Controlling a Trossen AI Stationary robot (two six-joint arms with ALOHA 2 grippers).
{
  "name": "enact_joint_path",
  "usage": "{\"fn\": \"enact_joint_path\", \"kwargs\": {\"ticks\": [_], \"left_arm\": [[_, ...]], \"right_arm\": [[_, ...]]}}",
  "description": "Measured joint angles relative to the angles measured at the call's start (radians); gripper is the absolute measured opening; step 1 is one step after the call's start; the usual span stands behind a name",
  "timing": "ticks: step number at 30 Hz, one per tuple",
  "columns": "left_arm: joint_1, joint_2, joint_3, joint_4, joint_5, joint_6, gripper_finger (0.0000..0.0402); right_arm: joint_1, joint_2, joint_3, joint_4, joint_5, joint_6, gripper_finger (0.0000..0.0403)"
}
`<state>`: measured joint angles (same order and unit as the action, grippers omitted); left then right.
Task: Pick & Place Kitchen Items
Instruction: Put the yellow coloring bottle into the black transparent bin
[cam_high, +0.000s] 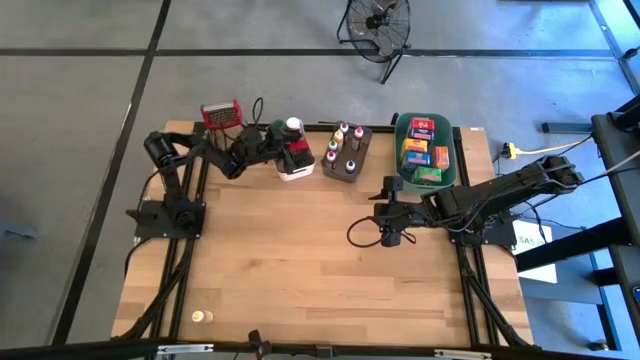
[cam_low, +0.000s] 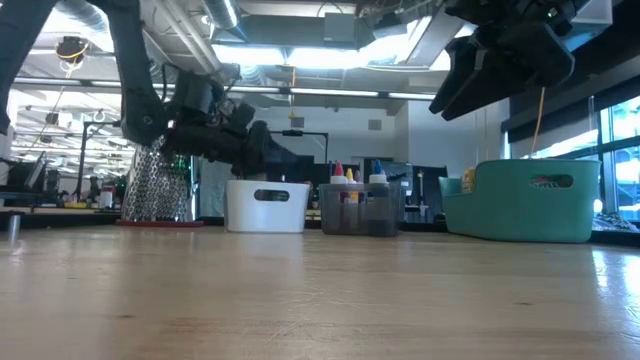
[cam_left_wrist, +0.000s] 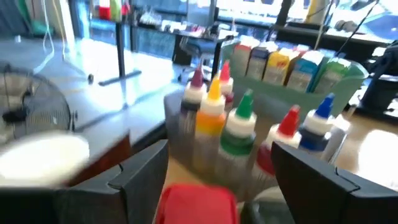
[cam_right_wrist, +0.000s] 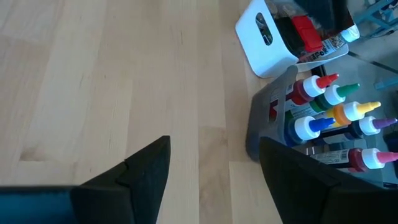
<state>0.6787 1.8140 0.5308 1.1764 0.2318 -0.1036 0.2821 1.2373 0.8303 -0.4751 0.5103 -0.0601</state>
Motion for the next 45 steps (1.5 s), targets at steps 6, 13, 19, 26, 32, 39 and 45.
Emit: {"fn": "enact_joint_path", "kwargs": {"ticks": [6,13,19,26,32,39,45], "left_arm": [[-0.022,-0.105,-0.001,0.000,0.003,0.027,0.0277],[-0.089,-0.365,-0.001,-0.229,0.081,0.045,0.0274],[-0.279,-0.679,-0.001,-0.600,-0.210,0.274,0.0274],[-0.579,-0.953,0.099,-1.071,-0.556,0.331,0.0274],[-0.867,-0.983,0.228,-1.392,-0.803,0.192,0.0274],[-1.204,-0.861,0.332,-1.517,-0.944,0.038,0.0274],[-1.422,-0.663,0.480,-1.638,-1.006,-0.090,0.0274]], "right_arm": [[0.000,0.000,0.000,0.001,-0.026,0.000,0.0245],[0.000,0.000,0.000,0.001,-0.050,0.000,0.0245],[0.001,0.000,0.000,0.003,-0.069,0.000,0.0245],[0.001,0.000,0.000,0.024,-0.082,0.040,0.0245],[0.001,0.000,0.000,0.101,-0.188,0.046,0.0245],[0.014,0.000,0.000,0.189,-0.420,0.094,0.0245],[0.104,0.000,0.000,0.271,-0.470,0.145,0.0245]]}}
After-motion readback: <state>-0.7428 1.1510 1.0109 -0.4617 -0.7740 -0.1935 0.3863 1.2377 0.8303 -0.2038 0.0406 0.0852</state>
